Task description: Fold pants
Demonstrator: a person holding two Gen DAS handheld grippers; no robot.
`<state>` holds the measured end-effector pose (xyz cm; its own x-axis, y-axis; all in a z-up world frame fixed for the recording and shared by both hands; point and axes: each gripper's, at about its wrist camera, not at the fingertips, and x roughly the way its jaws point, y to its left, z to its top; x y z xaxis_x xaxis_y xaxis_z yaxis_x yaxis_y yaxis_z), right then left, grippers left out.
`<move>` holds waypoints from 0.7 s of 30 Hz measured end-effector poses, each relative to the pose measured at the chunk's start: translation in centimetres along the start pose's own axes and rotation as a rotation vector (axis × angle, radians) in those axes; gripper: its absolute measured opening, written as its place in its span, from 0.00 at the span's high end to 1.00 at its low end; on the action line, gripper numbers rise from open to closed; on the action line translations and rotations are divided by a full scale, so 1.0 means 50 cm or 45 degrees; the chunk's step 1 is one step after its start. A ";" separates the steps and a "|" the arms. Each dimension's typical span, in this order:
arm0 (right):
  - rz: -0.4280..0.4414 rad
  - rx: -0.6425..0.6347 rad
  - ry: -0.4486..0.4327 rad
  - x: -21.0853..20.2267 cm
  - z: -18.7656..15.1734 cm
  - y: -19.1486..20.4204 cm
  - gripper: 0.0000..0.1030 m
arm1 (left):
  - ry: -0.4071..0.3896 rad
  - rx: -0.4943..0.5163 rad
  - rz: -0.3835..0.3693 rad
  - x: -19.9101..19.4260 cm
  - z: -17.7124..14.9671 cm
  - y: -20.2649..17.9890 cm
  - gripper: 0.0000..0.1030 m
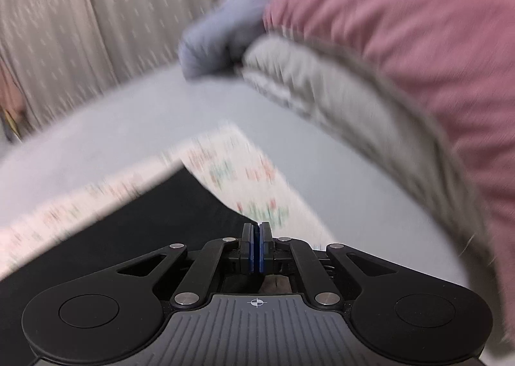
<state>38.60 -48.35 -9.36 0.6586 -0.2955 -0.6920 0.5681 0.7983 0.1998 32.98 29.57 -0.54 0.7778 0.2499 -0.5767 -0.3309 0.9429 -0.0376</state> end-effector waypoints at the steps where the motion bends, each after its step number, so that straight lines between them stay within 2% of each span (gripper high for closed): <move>1: 0.004 -0.011 -0.017 -0.013 -0.001 -0.005 0.98 | 0.007 -0.007 -0.017 -0.009 -0.007 0.008 0.68; 3: -0.027 -0.033 0.006 -0.021 -0.011 -0.032 0.98 | 0.027 -0.016 -0.039 -0.020 -0.019 0.016 0.68; 7: -0.070 -0.015 0.138 -0.009 -0.070 -0.097 0.98 | 0.016 0.056 -0.046 -0.037 -0.037 0.017 0.68; 9: -0.056 -0.066 0.104 -0.019 -0.094 -0.102 0.94 | 0.029 0.060 -0.061 -0.034 -0.036 0.020 0.68; 11: -0.087 -0.123 0.100 -0.028 -0.097 -0.092 0.80 | 0.048 0.051 -0.071 -0.026 -0.035 0.024 0.68; 12: -0.123 -0.147 0.106 -0.032 -0.093 -0.084 0.56 | 0.049 0.050 -0.074 -0.022 -0.034 0.024 0.68; 13: -0.165 -0.163 0.108 -0.034 -0.085 -0.074 0.22 | 0.048 0.052 -0.075 -0.017 -0.033 0.022 0.68; 14: -0.185 -0.171 0.086 -0.035 -0.076 -0.064 0.18 | 0.048 0.050 -0.075 -0.013 -0.032 0.021 0.68; 15: -0.152 -0.157 0.045 -0.043 -0.069 -0.056 0.18 | 0.047 0.045 -0.080 -0.009 -0.031 0.020 0.68; 17: -0.104 -0.108 0.034 -0.048 -0.051 -0.041 0.18 | 0.043 0.042 -0.087 -0.006 -0.032 0.016 0.68; 21: 0.100 0.025 0.102 -0.014 -0.004 0.035 0.18 | 0.023 0.058 -0.121 -0.022 -0.039 0.019 0.68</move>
<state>39.02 -46.65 -8.69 0.6603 -0.1890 -0.7269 0.5263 0.8068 0.2684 30.77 29.78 -1.57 0.7948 0.1551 -0.5867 -0.2310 0.9713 -0.0561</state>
